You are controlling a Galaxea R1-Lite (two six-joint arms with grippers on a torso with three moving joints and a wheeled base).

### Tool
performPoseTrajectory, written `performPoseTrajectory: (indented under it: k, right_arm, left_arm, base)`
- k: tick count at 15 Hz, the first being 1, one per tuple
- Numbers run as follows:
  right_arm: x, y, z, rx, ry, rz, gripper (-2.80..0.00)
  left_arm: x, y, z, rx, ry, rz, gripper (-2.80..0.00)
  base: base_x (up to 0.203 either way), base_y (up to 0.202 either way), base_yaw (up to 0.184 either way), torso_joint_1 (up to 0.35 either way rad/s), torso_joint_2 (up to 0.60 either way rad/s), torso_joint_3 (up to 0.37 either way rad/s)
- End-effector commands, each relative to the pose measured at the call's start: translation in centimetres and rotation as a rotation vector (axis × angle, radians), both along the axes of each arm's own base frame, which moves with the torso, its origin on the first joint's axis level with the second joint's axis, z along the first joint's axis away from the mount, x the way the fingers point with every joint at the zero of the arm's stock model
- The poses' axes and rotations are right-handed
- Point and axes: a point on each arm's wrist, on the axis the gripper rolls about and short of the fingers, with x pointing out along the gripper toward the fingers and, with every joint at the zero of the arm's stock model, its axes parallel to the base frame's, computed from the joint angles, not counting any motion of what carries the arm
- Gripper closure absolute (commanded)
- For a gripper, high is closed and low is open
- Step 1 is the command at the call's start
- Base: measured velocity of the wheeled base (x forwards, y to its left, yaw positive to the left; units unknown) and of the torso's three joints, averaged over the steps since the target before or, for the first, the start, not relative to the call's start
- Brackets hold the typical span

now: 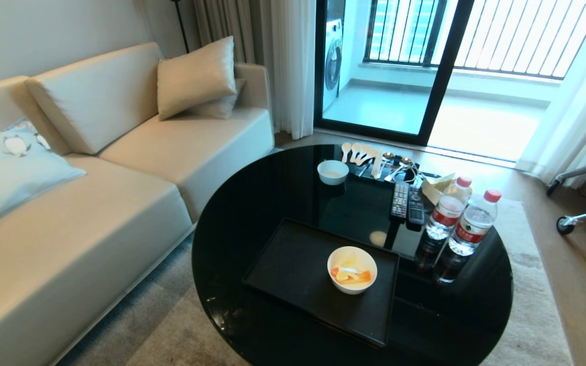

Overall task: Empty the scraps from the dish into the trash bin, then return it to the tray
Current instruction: Pick up the bowl with leftover food

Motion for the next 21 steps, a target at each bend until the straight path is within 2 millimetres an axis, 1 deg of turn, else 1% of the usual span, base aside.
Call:
performPoseTrajectory:
  k: [1, 7, 8, 9, 11, 13, 14, 16, 18, 21]
  right_arm:
    - [0.0, 0.0, 0.0, 0.007, 0.003, -0.002, 0.0]
    - [0.0, 0.0, 0.0, -0.002, 0.002, -0.004, 0.0]
    - [0.0, 0.0, 0.1, -0.014, -0.003, 0.0, 0.0]
    - [-0.1, 0.0, 0.6, -0.035, -0.036, 0.009, 0.0]
    - [-0.3, 0.2, 2.1, -0.071, -0.145, 0.094, 0.0]
    - [-1.2, 0.5, 4.3, -0.118, -0.235, 0.212, 0.0]
    - [-1.4, 0.6, 5.4, -0.154, -0.265, 0.282, 0.0]
    - [-1.3, 0.8, 7.4, -0.22, -0.282, 0.386, 0.0]
    - [-0.5, 1.0, 9.3, -0.265, -0.268, 0.47, 0.0]
    - [2.3, 1.1, 11.5, -0.31, -0.178, 0.525, 0.0]
  left_arm:
    - [0.0, 0.0, 0.0, -0.001, -0.001, 0.0, 0.0]
    - [0.0, 0.0, 0.0, -0.001, -0.001, 0.0, 0.0]
    - [0.0, 0.0, 0.0, -0.001, -0.001, 0.0, 0.0]
    - [0.0, 0.0, 0.0, -0.001, -0.001, 0.0, 0.0]
    - [0.0, 0.0, 0.0, -0.001, -0.001, 0.0, 0.0]
    - [0.0, 0.0, 0.0, -0.001, -0.001, 0.0, 0.0]
    - [0.0, 0.0, 0.0, -0.001, -0.001, 0.0, 0.0]
    - [0.0, 0.0, 0.0, -0.001, -0.001, 0.0, 0.0]
    - [0.0, 0.0, 0.0, -0.001, -0.001, 0.0, 0.0]
    - [0.0, 0.0, 0.0, -0.001, -0.001, 0.0, 0.0]
  base:
    - [0.0, 0.0, 0.0, 0.0, 0.0, 0.0]
    - [0.0, 0.0, 0.0, 0.0, 0.0, 0.0]
    - [0.0, 0.0, 0.0, 0.0, 0.0, 0.0]
    - [0.0, 0.0, 0.0, 0.0, 0.0, 0.0]
    - [0.0, 0.0, 0.0, 0.0, 0.0, 0.0]
    - [0.0, 0.0, 0.0, 0.0, 0.0, 0.0]
    - [0.0, 0.0, 0.0, 0.0, 0.0, 0.0]
    - [0.0, 0.0, 0.0, 0.0, 0.0, 0.0]
    - [0.0, 0.0, 0.0, 0.0, 0.0, 0.0]
    - [0.0, 0.0, 0.0, 0.0, 0.0, 0.0]
